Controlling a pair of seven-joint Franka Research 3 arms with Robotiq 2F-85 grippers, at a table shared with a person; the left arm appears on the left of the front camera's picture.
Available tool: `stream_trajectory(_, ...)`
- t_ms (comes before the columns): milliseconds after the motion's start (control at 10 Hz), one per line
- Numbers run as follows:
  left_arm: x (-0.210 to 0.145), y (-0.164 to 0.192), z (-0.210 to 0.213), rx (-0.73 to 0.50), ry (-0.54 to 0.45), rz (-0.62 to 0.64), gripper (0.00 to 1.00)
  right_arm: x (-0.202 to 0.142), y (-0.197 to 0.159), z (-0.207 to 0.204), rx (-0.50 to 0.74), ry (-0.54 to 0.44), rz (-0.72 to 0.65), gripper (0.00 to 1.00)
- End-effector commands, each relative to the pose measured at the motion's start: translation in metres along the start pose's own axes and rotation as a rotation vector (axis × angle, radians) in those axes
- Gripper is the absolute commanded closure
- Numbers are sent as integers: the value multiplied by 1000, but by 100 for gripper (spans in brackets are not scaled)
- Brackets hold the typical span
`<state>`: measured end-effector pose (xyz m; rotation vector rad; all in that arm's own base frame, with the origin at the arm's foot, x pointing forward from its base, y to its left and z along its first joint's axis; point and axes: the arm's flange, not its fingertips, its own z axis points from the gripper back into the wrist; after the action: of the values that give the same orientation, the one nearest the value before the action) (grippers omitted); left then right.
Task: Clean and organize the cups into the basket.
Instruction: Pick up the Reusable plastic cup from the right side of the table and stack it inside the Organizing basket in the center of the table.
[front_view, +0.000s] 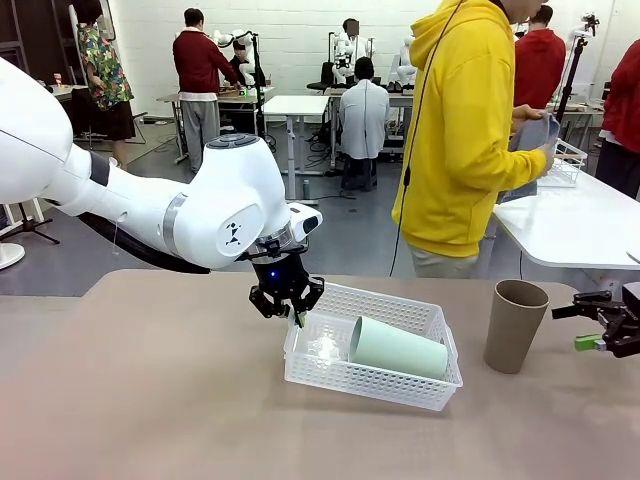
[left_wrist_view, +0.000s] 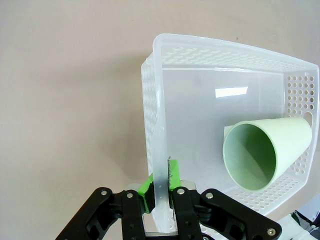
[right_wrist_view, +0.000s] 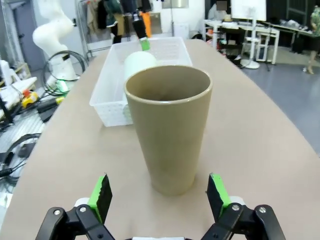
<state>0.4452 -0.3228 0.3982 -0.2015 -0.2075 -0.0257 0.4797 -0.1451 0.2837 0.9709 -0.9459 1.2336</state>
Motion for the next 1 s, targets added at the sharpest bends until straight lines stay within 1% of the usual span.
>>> stream_trajectory(0, 0, -1, 1, -3, -1, -6, 100, 3, 13, -16, -73, 12, 30, 0)
stream_trajectory(200, 0, -1, 1, -3, -1, -6, 100, 1, 13, -26, -29, 17, 21, 0)
stream_trajectory(300, 0, -1, 1, -3, -1, -6, 100, -2, 10, -30, -60, 21, 38, 0)
stream_trajectory(600, 0, -1, 1, -3, -1, -6, 100, -12, -2, -54, -84, 55, 82, 0)
stream_trajectory(700, 0, -1, 1, -3, -1, -6, 100, -13, -5, -63, -72, 55, 98, 0)
stream_trajectory(900, 0, -1, 1, -3, -1, -6, 100, -14, -12, -78, -24, 41, 72, 0)
